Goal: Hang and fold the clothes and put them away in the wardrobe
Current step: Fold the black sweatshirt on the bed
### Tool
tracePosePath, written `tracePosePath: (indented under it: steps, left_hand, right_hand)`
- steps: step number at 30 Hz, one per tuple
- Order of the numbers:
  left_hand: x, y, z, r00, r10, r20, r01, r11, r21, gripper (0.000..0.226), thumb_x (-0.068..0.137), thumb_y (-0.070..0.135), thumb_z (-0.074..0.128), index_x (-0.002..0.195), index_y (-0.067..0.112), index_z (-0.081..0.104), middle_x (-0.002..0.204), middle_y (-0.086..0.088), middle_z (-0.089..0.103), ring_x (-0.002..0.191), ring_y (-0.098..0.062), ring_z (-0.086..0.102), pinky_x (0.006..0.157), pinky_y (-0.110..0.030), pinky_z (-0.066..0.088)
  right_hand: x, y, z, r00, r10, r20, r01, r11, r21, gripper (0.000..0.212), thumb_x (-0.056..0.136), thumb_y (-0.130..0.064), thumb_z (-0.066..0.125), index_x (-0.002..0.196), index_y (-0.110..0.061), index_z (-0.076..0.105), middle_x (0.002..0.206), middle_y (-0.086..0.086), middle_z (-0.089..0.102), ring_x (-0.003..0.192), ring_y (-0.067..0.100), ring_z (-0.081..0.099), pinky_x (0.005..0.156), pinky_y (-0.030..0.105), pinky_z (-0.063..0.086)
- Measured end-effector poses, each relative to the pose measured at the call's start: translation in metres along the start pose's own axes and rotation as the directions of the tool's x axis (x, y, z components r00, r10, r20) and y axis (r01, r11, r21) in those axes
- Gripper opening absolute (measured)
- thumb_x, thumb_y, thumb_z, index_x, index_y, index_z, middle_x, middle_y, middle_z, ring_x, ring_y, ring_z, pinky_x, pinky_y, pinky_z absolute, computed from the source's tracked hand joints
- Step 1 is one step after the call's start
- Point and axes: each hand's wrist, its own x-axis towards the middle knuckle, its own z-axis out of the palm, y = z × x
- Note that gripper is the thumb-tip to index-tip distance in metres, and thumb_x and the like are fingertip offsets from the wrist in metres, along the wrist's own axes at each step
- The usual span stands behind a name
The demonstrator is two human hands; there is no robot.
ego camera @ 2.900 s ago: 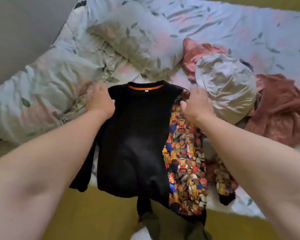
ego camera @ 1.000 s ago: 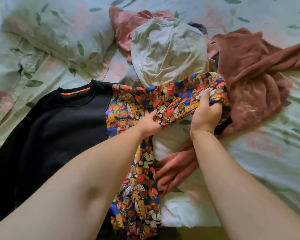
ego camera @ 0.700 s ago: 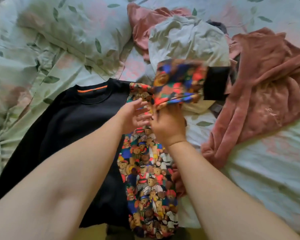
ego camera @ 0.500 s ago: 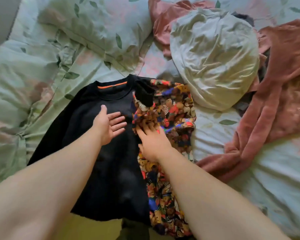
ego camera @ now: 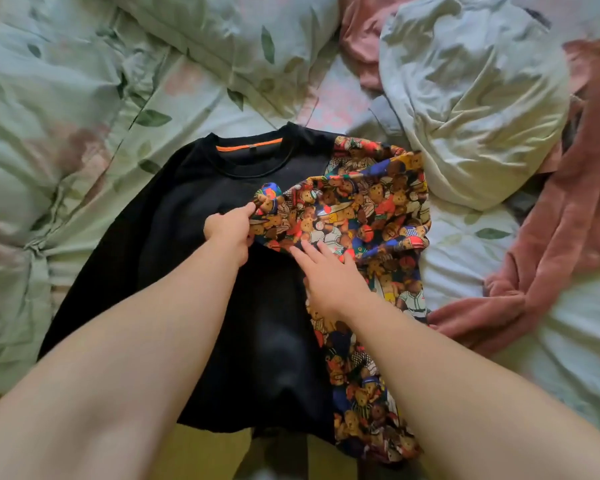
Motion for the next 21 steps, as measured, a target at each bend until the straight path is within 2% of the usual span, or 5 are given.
tracePosePath:
  steps: [5, 9, 14, 17, 21]
  left_hand:
    - [0.012, 0.011, -0.026, 0.986, -0.016, 0.164, 0.034, 0.994, -0.106, 0.066, 0.082, 0.022, 0.079, 0.14, 0.031, 0.048, 0.109, -0.003, 0.072, 0.087, -0.017, 0.073, 0.07, -0.032, 0.058]
    - [0.023, 0.014, -0.051, 0.973, 0.002, 0.232, 0.014, 0.998, -0.065, 0.039, 0.086, 0.007, 0.071, 0.12, 0.021, 0.06, 0.1, -0.005, 0.071, 0.069, -0.017, 0.069, 0.062, -0.026, 0.054]
    - [0.04, -0.002, -0.078, 0.99, 0.13, -0.049, -0.126, 0.989, 0.077, 0.021, 0.089, 0.012, 0.075, 0.102, 0.02, 0.06, 0.113, -0.011, 0.068, 0.081, -0.02, 0.066, 0.071, -0.03, 0.055]
    - [0.041, -0.023, -0.085, 0.901, 0.307, -0.306, -0.171, 0.901, 0.4, 0.015, 0.092, 0.024, 0.072, 0.102, 0.014, 0.065, 0.112, -0.01, 0.068, 0.094, -0.025, 0.064, 0.079, -0.028, 0.047]
    - [0.042, -0.021, -0.074, 0.84, 0.331, -0.43, -0.155, 0.905, 0.395, 0.016, 0.093, 0.018, 0.06, 0.108, 0.016, 0.053, 0.112, -0.008, 0.061, 0.104, -0.029, 0.062, 0.079, -0.03, 0.042]
  right_hand:
    - [0.003, 0.008, -0.012, 0.974, 0.088, -0.209, -0.075, 0.995, 0.068, 0.065, 0.103, -0.028, 0.048, 0.159, -0.028, 0.016, 0.169, 0.001, 0.01, 0.154, 0.024, 0.012, 0.117, 0.056, 0.031]
    - [0.01, 0.014, -0.029, 0.927, 0.129, -0.352, -0.11, 0.991, 0.074, 0.053, 0.104, -0.035, 0.047, 0.153, -0.022, 0.034, 0.165, 0.006, 0.025, 0.143, 0.027, 0.036, 0.105, 0.052, 0.045]
    - [0.02, 0.026, -0.04, 0.844, 0.209, -0.495, -0.25, 0.968, -0.017, 0.05, 0.103, -0.039, 0.041, 0.15, -0.021, 0.039, 0.165, 0.009, 0.025, 0.151, 0.029, 0.023, 0.118, 0.055, 0.024]
    - [0.025, 0.038, -0.046, 0.822, 0.306, -0.48, -0.364, 0.931, -0.03, 0.055, 0.103, -0.042, 0.034, 0.153, -0.021, 0.032, 0.166, 0.012, 0.019, 0.153, 0.033, 0.013, 0.121, 0.062, 0.009]
    - [0.028, 0.059, -0.05, 0.818, 0.376, -0.434, -0.438, 0.898, -0.048, 0.058, 0.104, -0.044, 0.028, 0.158, -0.023, 0.021, 0.169, 0.011, 0.001, 0.156, 0.032, -0.004, 0.12, 0.066, -0.002]
